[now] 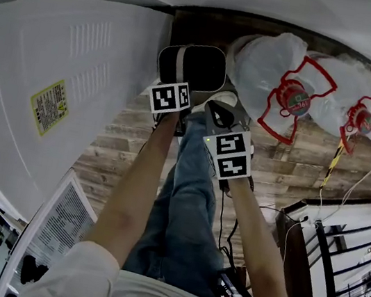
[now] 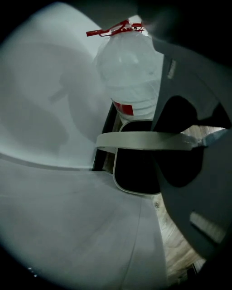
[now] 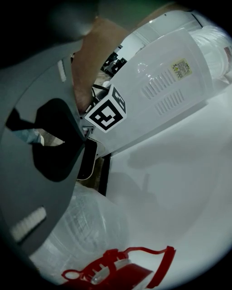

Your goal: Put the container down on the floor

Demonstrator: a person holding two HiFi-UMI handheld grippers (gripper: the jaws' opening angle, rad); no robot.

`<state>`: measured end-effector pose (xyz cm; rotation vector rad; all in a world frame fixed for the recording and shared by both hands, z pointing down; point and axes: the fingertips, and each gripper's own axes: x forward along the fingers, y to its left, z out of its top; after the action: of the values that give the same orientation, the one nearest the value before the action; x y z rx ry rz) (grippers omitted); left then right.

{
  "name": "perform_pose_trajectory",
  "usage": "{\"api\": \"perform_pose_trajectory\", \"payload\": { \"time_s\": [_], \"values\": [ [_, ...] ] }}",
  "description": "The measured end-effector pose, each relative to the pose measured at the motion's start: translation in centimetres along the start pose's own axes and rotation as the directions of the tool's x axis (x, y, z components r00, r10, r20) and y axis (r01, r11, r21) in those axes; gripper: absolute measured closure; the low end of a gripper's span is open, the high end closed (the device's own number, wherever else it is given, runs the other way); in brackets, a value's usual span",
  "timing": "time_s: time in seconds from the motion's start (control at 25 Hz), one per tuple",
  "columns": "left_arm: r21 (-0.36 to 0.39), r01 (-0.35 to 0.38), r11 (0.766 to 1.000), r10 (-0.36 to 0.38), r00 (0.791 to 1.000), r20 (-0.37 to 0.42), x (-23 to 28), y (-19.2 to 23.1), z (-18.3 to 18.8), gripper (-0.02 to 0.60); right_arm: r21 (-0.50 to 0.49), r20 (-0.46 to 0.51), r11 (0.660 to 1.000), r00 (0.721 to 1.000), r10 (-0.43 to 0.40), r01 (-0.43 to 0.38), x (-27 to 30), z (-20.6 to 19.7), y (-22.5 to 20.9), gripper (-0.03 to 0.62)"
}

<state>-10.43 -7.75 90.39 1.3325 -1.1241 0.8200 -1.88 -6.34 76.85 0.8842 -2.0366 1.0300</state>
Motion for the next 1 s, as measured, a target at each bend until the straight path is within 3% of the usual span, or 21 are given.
{"api": "perform_pose_trajectory", "payload": {
  "time_s": [0.24,0.4,0.72,1.0],
  "values": [
    [-0.015,-0.024,1.0,0.023,0.999,-0.034,-0.6,2.1,-0.3,0.52,-0.004,-0.006,1.0,1.0,-0.005,0.005,0.1,0.1,0.5,0.565],
    [0.004,-0.09,0.996,0.091,0.995,-0.045,-1.3,3.9,-0.6,0.502,-0.005,-0.005,1.0,1.0,-0.006,0.006,0.1,0.1,0.8,0.565],
    [-0.013,-0.048,0.999,0.047,0.997,-0.068,-2.7,3.8,-1.8,0.477,-0.006,-0.021,1.0,1.0,-0.018,0.018,-0.1,-0.5,1.7,0.565],
    [-0.049,-0.143,0.988,0.14,0.988,-0.068,-4.2,6.4,-3.0,0.479,-0.076,-0.027,0.997,1.0,0.002,-0.004,-0.1,0.6,3.0,0.565]
  ]
}}
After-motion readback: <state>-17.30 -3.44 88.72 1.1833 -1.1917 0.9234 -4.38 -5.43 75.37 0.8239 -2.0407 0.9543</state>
